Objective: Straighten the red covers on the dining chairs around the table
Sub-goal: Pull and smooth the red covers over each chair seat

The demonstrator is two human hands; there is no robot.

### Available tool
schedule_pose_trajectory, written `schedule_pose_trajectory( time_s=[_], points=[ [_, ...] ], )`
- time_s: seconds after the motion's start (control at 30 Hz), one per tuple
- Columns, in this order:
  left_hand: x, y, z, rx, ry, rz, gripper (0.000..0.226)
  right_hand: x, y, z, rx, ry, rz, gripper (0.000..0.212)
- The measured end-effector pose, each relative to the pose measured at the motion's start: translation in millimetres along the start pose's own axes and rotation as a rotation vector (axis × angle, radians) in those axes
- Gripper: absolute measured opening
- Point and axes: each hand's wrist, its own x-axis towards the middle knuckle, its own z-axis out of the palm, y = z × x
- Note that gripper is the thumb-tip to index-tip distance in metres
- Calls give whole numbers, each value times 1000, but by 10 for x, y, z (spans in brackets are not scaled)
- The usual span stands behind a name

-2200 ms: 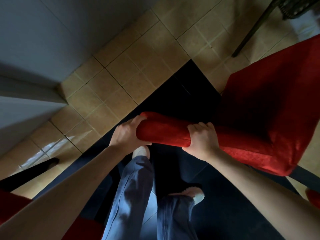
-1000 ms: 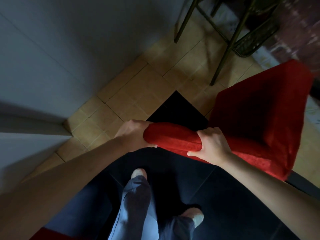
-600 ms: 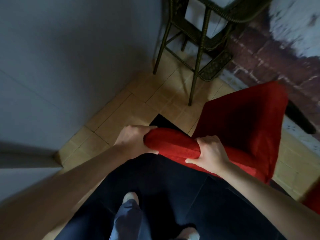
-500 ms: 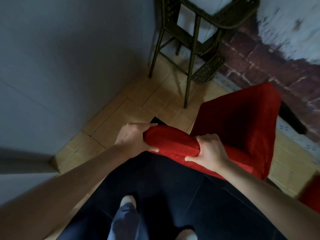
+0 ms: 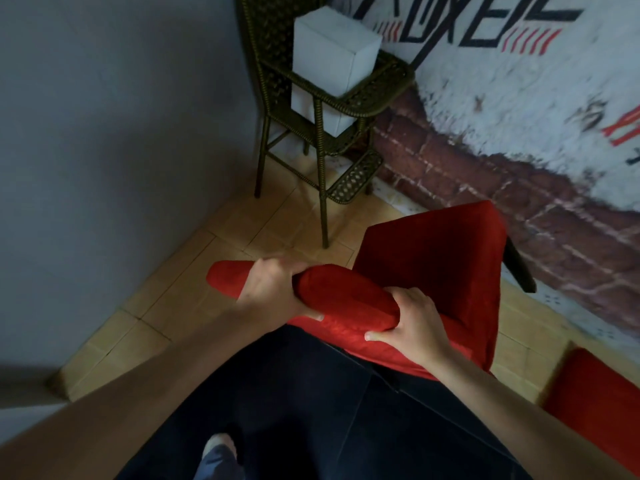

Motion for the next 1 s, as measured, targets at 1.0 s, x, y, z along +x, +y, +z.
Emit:
schedule_pose_trajectory(
  time_s=[1.0],
  points=[
    [-200,1247,691,171,-218,12,93,-1097,1049,-553,131,117,143,54]
  ],
)
